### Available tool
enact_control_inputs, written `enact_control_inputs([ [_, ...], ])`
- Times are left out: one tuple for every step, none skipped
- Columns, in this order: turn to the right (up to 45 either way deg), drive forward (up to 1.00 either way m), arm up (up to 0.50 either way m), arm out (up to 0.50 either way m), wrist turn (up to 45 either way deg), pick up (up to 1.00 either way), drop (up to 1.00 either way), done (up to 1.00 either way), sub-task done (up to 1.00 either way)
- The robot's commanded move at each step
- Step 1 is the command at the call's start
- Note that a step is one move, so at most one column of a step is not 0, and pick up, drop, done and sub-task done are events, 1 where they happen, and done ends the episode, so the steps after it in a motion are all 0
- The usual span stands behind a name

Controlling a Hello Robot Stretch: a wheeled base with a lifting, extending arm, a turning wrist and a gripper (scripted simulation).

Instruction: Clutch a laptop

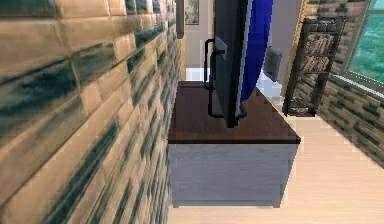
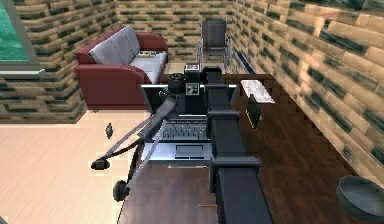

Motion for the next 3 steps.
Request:
enact_control_inputs([
  [0.0,0.0,0.0,0.0,45.0,0.0,0.0,0.0,0.0],
  [0.0,0.0,0.0,0.0,45.0,0.0,0.0,0.0,0.0],
  [0.0,0.0,0.0,0.0,36.0,0.0,0.0,0.0,0.0],
])
